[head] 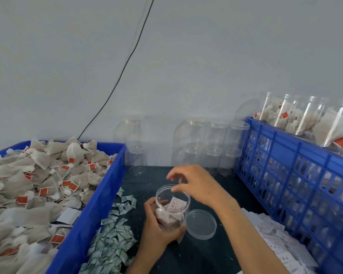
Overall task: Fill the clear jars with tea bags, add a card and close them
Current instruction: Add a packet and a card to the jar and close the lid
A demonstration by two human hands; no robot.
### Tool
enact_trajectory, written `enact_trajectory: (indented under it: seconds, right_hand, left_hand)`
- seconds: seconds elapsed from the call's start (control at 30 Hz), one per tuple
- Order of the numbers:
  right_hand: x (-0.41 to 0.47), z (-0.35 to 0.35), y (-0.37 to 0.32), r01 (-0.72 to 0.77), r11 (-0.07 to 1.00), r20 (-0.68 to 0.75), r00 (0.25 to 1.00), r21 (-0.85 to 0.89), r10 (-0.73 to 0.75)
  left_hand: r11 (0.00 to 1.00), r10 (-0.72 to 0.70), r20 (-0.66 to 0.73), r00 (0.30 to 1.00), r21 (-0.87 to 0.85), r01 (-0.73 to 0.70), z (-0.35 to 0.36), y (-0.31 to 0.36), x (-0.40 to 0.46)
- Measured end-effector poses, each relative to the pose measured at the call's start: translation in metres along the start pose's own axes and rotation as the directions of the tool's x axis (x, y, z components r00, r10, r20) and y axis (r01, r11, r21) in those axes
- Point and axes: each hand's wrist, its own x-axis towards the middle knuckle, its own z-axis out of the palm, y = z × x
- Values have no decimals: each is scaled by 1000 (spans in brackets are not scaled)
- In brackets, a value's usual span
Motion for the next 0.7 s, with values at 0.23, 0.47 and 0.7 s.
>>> enact_trajectory:
  seconds: [0.23, 0.47, 0.7]
  right_hand:
    - [-59, 45, 73, -506, 863, 97, 858, -4, 504]
    - [-72, 83, 78, -477, 875, 44, 875, -86, 481]
    - [-77, 57, 64, -218, 940, -96, 963, 264, 250]
  left_hand:
    - [998, 62, -8, 998, 33, -62, -3, -7, 1]
    - [996, 83, 22, 996, 42, -84, -4, -4, 1]
    - [961, 172, 40, 984, 214, -177, -4, 0, 1]
